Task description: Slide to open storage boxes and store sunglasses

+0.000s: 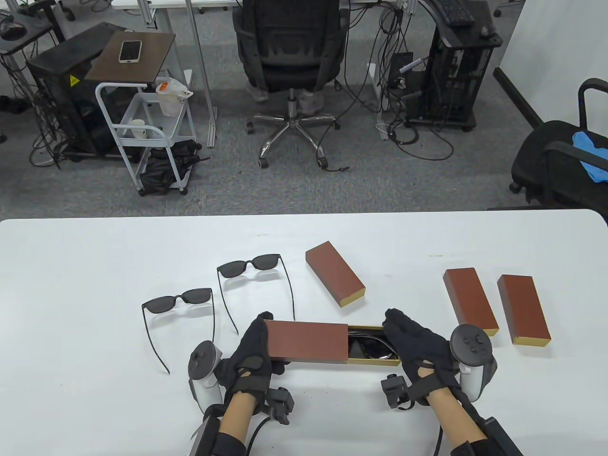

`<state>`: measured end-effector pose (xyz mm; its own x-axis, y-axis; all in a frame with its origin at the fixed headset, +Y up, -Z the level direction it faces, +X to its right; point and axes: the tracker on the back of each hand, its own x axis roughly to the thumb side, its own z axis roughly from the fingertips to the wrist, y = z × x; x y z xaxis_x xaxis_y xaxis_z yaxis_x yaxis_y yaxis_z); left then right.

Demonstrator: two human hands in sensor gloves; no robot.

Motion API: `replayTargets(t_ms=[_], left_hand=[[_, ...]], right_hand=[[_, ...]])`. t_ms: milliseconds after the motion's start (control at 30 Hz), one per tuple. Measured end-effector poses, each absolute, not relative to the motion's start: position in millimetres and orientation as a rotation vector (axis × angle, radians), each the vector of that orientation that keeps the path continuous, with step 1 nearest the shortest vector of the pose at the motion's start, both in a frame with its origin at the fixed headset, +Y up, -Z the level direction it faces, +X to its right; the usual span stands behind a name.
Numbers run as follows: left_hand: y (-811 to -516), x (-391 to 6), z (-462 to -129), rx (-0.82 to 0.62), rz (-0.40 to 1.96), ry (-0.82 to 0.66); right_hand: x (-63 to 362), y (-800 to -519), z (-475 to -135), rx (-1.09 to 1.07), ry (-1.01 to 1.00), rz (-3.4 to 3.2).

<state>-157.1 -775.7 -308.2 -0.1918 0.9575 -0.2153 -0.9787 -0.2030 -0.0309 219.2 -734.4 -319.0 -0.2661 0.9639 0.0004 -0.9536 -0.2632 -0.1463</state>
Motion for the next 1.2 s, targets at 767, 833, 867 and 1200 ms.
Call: replayTargets(t_ms=[767, 833, 867, 1200], left_hand=[[-769.4, -122.4, -302.9, -0.432, 1.712, 0.013], [-770.4, -120.0, -301.7, -0.428, 1.713, 0.022], [-770.8, -118.8, -301.4, -0.427, 1.704, 0.020], [-768.7, -118.4, -306.1, -0.488, 1.688, -0.081]], right_hand=[[179.5, -743.5, -315.3, 0.371, 0.291, 1.585], [176.7, -744.9, -314.4, 0.362, 0.315, 1.557], [175.8, -745.5, -314.1, 0.362, 0.321, 1.555], [179.3, -743.2, -314.8, 0.398, 0.287, 1.729]])
